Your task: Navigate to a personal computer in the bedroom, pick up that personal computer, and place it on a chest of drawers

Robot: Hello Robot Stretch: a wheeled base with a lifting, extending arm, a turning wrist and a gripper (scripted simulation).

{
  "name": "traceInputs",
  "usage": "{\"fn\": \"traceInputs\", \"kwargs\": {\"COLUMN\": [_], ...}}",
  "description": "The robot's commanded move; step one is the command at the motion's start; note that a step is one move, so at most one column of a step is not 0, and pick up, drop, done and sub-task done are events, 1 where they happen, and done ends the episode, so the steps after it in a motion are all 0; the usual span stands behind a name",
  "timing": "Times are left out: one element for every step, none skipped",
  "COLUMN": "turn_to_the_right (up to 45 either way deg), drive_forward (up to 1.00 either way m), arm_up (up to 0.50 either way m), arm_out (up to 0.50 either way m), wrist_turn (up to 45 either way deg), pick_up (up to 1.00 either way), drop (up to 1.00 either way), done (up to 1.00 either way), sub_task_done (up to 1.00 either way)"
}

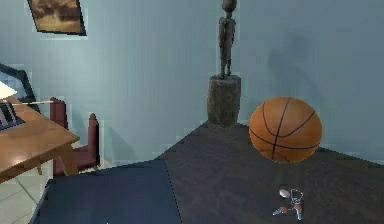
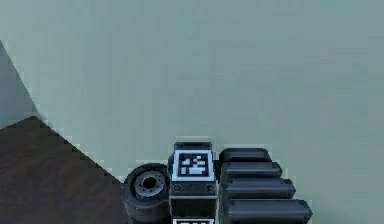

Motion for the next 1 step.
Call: {"fn": "traceInputs", "kwargs": {"turn_to_the_right": [0.0], "drive_forward": [0.00], "arm_up": [0.00], "arm_out": [0.00], "wrist_turn": [39.0], "pick_up": [0.00], "drop": [0.00], "done": [0.00], "sub_task_done": [0.00]}}
